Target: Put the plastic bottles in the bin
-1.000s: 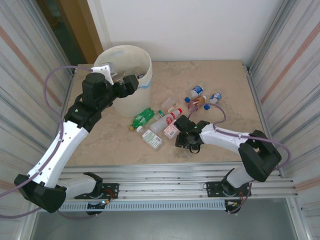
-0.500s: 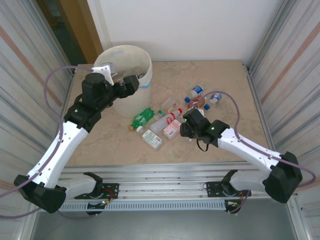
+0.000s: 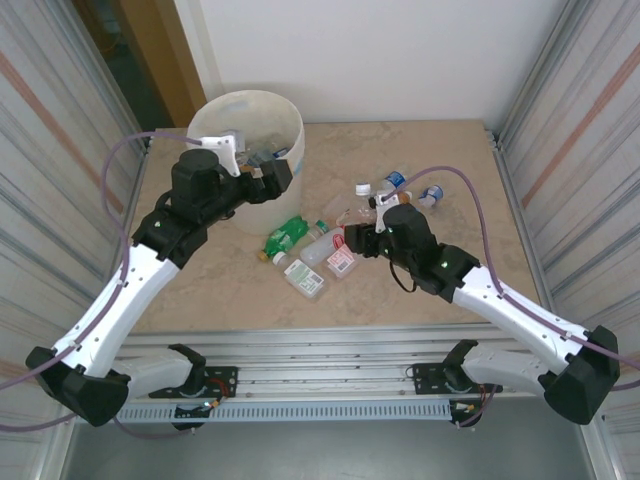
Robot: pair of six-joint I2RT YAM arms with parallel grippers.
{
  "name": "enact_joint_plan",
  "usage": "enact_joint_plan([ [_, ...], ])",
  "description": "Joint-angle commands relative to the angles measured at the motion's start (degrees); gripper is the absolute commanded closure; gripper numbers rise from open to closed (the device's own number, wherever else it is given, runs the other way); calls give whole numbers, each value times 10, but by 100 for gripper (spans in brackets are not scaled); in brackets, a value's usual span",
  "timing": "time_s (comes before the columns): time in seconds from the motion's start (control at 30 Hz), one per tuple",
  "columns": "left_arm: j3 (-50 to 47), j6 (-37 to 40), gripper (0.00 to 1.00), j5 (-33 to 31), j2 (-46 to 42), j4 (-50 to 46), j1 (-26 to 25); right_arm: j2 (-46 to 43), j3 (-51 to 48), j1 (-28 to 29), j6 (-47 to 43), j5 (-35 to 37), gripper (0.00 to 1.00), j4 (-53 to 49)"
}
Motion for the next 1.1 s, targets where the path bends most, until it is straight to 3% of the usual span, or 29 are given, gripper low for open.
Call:
enact_joint_plan([
  [0.0, 23, 2, 1, 50, -4, 1, -4, -4, 14, 2, -53, -58, 65, 81],
  [0.3, 19, 7, 3, 138, 7, 9, -18, 44, 54, 3, -88, -171, 66, 145],
  [0.63, 47, 26, 4, 162, 53, 8, -52, 81, 90, 13, -90, -222, 67, 170],
  [1.07, 31, -3, 39, 179, 64, 76, -56, 90, 91, 26, -89, -226, 68, 170],
])
